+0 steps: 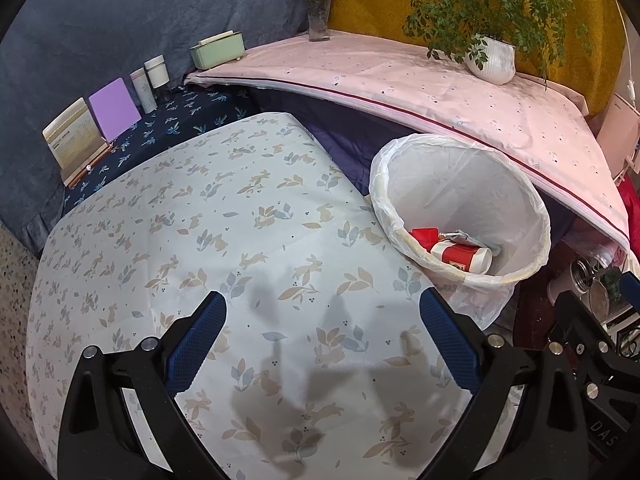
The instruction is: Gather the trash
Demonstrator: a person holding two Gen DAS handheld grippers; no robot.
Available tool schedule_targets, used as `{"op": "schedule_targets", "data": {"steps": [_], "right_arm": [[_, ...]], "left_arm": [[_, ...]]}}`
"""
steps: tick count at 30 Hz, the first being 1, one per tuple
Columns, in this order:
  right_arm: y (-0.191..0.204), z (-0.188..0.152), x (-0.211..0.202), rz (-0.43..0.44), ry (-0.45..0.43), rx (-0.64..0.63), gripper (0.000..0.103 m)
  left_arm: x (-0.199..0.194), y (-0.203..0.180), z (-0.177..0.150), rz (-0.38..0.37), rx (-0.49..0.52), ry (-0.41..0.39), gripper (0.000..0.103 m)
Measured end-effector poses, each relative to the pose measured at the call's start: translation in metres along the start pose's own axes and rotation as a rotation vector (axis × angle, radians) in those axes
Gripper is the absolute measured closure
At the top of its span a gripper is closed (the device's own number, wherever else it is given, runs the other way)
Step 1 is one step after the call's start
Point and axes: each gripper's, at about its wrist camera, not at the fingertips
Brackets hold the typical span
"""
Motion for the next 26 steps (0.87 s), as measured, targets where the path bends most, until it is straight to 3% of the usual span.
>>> {"op": "schedule_targets", "data": {"steps": [26], "right_arm": [[-0.0019, -0.0032, 0.0026, 0.004, 0.005, 0.005, 0.007]], "left_arm": [[0.0004, -0.0017, -0.0032, 0.004, 0.029, -0.025, 0.010]]}}
Point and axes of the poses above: each gripper's, at about its wrist camera, not at the fingertips, and x roughly the way its jaws point, y to its left, z to its top, and after that the axes turned 8 degrees about x, right-handed
